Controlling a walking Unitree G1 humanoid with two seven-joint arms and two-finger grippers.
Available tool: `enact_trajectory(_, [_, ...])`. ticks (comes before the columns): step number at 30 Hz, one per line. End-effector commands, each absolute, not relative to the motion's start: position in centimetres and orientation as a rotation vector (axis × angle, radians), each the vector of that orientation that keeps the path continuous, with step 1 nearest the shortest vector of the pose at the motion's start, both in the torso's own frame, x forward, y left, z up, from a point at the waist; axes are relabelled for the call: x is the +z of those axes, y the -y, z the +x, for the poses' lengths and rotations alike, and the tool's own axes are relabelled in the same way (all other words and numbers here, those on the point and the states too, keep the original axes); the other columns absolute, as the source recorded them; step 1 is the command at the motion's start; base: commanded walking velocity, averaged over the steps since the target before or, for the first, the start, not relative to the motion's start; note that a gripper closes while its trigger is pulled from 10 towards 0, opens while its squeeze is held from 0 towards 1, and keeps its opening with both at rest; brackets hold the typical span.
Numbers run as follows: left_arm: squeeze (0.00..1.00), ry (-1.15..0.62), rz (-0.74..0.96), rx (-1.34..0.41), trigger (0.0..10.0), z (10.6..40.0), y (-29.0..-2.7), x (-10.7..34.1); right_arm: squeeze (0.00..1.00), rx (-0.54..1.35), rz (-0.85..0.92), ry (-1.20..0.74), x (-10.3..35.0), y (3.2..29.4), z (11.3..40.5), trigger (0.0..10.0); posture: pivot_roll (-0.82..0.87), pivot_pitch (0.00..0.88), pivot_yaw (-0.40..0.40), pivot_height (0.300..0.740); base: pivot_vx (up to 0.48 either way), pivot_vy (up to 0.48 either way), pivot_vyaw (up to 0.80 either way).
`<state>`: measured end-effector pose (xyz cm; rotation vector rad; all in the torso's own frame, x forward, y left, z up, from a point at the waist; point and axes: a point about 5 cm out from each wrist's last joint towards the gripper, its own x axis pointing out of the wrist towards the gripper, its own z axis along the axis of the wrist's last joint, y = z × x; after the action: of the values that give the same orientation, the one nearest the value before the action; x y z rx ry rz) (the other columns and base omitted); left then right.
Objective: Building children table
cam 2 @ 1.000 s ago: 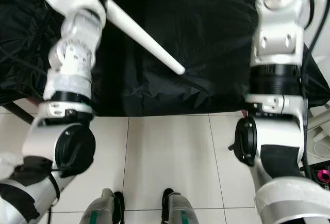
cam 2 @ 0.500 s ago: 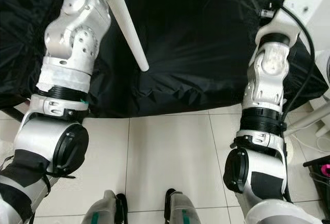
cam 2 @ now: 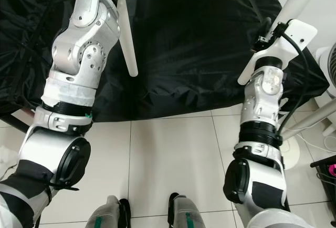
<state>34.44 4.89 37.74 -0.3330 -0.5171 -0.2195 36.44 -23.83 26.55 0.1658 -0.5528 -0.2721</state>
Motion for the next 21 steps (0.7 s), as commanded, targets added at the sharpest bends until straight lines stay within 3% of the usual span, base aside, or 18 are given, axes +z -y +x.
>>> enact_trajectory(1, [1.0,0.484,-0.235,-0.635,10.0,33.4,-1.1,36.5,1.0,-0.151,0.178,0.465,24.7,21.1,37.4,10.0,-0.03,0.198,0.043,0.74,0.0,0.0,0.0])
enact_trajectory(3, [1.0,0.479,-0.23,-0.634,10.0,33.3,-1.1,36.4,1.0,-0.152,0.18,0.467,24.6,21.2,37.4,10.0,-0.03,0.198,0.043,0.74,0.0,0.0,0.0])
enact_trajectory(4, [0.53,0.476,-0.217,-0.639,10.0,33.3,-1.1,36.2,1.0,-0.153,0.177,0.471,24.7,21.3,37.4,10.0,-0.03,0.198,0.044,0.74,0.0,0.0,0.0])
enact_trajectory(5, [0.53,0.476,-0.217,-0.639,10.0,33.3,-1.1,36.2,1.0,-0.153,0.177,0.471,24.7,21.3,37.4,10.0,-0.03,0.198,0.044,0.74,0.0,0.0,0.0])
enact_trajectory(6, [0.0,0.468,-0.207,-0.644,10.0,33.2,-1.0,36.0,0.68,-0.148,0.193,0.478,24.8,21.3,37.4,10.0,-0.03,0.195,0.044,0.74,0.0,0.0,0.0])
enact_trajectory(7, [0.0,0.464,-0.18,-0.661,10.0,33.1,-1.1,35.6,0.0,-0.135,0.193,0.505,25.2,21.3,37.2,10.0,-0.03,0.195,0.044,0.74,0.0,0.0,0.0])
enact_trajectory(13, [0.0,0.464,-0.147,-0.709,10.0,32.5,-1.5,34.4,0.0,-0.13,0.172,0.552,25.5,21.2,36.6,10.0,-0.03,0.193,0.044,0.74,0.0,0.0,0.0])
enact_trajectory(21, [0.0,0.421,-0.082,-0.726,10.0,31.3,-4.4,30.6,0.0,-0.133,0.132,0.611,24.7,20.9,34.3,10.0,-0.02,0.195,0.042,0.74,0.0,0.0,0.0])
